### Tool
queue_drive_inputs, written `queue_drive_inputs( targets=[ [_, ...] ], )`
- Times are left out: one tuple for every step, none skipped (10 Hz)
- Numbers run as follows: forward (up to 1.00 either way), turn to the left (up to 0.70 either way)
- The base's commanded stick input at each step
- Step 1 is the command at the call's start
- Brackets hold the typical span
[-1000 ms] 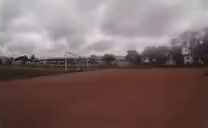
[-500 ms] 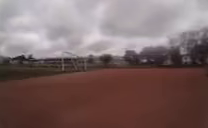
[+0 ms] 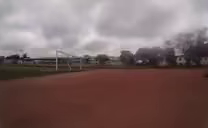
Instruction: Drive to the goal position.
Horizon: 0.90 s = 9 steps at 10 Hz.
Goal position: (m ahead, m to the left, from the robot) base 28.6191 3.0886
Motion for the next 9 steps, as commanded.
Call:
queue_drive_inputs(
  targets=[
    [0.7, 0.0],
    [0.7, 0.0],
    [0.7, 0.0],
    [0.7, 0.0],
    [0.7, 0.0],
    [0.7, 0.0],
    [0.7, 0.0],
    [0.7, 0.0],
    [0.7, 0.0]
  ],
)
